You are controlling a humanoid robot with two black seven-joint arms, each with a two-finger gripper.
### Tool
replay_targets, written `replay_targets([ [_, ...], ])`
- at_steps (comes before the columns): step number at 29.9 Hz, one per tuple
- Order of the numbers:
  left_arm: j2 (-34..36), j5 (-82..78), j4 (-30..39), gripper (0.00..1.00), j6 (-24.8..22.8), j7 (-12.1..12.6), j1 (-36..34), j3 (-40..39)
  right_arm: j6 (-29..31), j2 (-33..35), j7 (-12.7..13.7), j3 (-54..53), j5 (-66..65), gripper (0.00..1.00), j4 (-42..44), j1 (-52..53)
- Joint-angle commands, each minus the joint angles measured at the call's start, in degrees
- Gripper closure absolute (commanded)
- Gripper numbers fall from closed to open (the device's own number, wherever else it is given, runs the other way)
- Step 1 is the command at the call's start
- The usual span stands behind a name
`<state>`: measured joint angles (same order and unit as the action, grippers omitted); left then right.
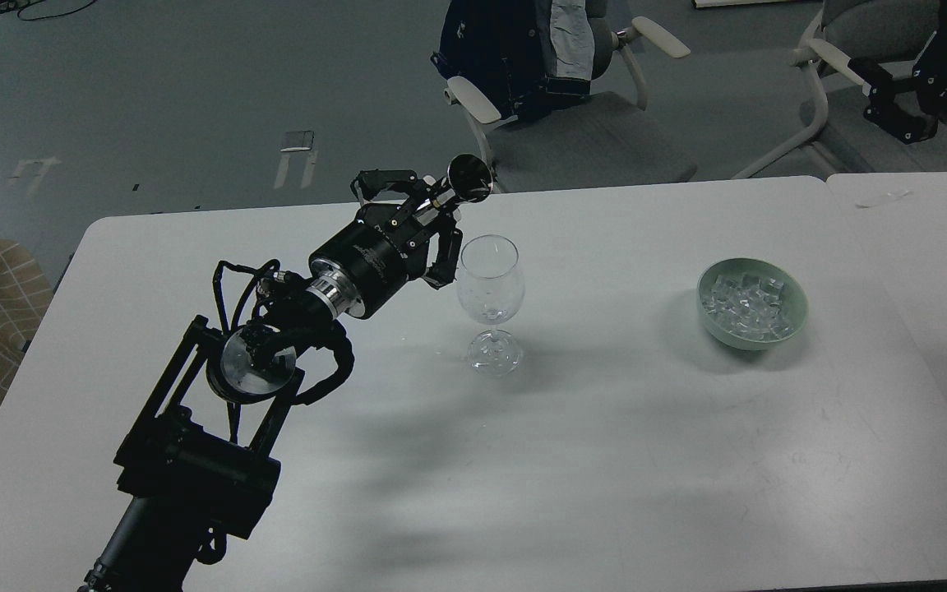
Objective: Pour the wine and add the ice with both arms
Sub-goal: 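Position the held jigger just above the wine glass rim, then tilt the jigger with the left gripper to pour into the glass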
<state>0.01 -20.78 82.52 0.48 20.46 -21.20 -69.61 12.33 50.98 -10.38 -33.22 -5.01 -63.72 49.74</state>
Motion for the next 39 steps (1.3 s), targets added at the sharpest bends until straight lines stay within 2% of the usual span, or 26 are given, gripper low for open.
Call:
replay_targets([
  [1,0.52,-1.28,0.01,1.00,-0.04,-0.07,-0.07,0.00,-0.02,0.00,0.01,0.00,0.00,0.00,-0.09,0.00],
  [39,1.40,-10.42,0.54,1.00,-2.33,-2.44,0.02,0.00,-0.02,0.09,-0.08,-0.09,0.00,0.00,-0.09,-0.17],
])
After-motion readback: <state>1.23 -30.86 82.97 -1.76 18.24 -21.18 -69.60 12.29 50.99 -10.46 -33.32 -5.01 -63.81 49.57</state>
